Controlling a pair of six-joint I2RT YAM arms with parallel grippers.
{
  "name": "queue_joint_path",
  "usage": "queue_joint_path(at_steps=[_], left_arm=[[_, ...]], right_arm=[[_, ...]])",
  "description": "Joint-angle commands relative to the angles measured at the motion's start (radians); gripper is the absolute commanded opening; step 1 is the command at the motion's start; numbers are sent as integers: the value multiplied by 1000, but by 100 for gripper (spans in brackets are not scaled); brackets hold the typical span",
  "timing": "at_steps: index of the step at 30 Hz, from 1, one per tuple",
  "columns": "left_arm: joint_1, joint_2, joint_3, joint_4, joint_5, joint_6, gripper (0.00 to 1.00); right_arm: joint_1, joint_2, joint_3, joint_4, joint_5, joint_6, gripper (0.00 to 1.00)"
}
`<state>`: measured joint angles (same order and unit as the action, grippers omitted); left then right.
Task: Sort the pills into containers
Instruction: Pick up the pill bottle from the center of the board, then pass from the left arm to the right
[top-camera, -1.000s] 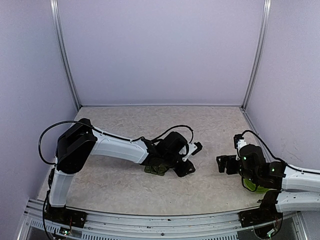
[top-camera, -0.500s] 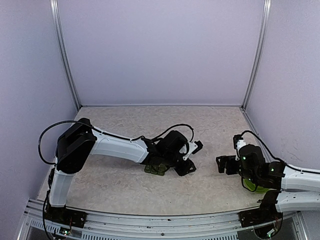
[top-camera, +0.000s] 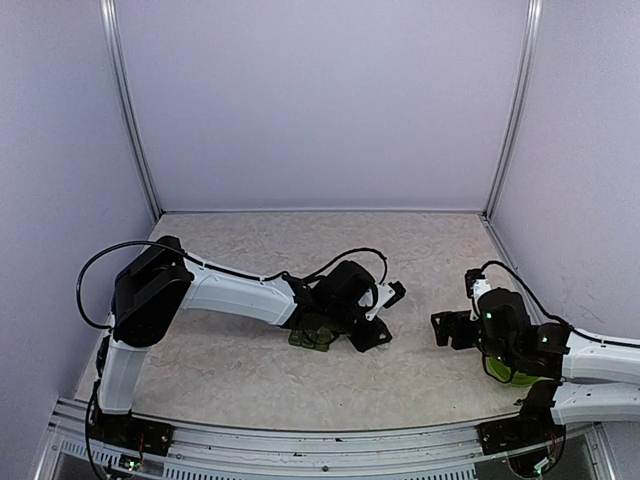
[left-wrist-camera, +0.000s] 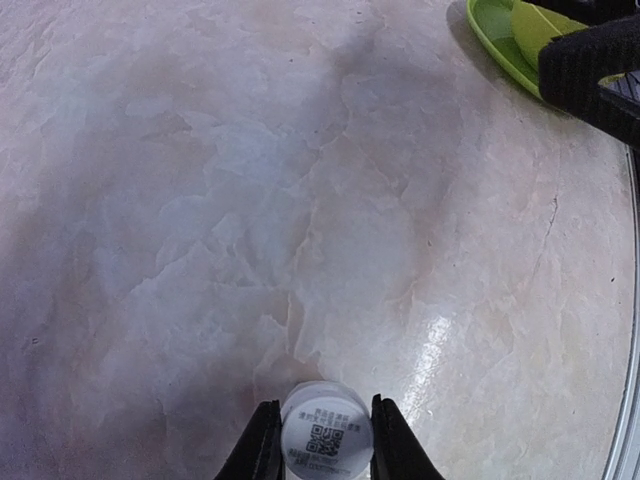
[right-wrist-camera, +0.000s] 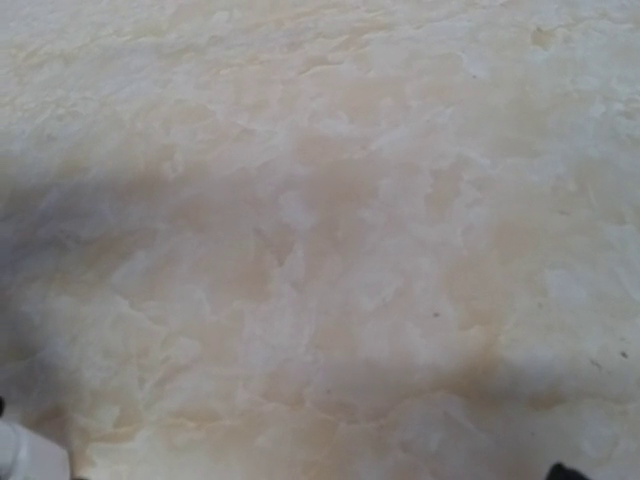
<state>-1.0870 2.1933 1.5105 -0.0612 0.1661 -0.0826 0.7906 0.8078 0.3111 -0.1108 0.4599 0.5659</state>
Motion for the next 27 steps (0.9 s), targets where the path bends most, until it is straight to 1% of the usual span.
queue_joint_path(at_steps=[1, 4, 5, 6, 9, 12, 15, 18, 22, 24, 27], left_arm=[[6, -40, 6, -6, 17, -21, 14], [9, -101, -41, 21, 39, -41, 13], [9, -127, -64, 36, 48, -47, 13], [12, -155, -87, 52, 59, -54, 13], [19, -245, -164, 114, 96, -79, 13], [22, -343, -255, 202, 129, -94, 13], [22, -440, -354, 292, 168, -106, 13], [21, -536, -444, 384, 195, -113, 13], [18, -641, -577, 519, 214, -116, 13], [16, -689, -646, 585, 218, -120, 13], [13, -728, -690, 643, 230, -121, 13]], right_arm=[[-10, -16, -22, 64, -81, -59, 95], [-10, -58, -37, 100, -143, -99, 94], [-10, -74, -40, 114, -174, -139, 95], [-10, -92, -45, 132, -208, -159, 99], [-10, -148, -60, 187, -312, -196, 100], [-9, -191, -72, 259, -454, -225, 98], [-5, -204, -78, 350, -606, -239, 98], [4, -179, -71, 430, -698, -240, 96], [37, -93, -54, 575, -803, -218, 94], [68, -32, -28, 641, -819, -204, 94], [114, 73, 30, 687, -835, -201, 94]])
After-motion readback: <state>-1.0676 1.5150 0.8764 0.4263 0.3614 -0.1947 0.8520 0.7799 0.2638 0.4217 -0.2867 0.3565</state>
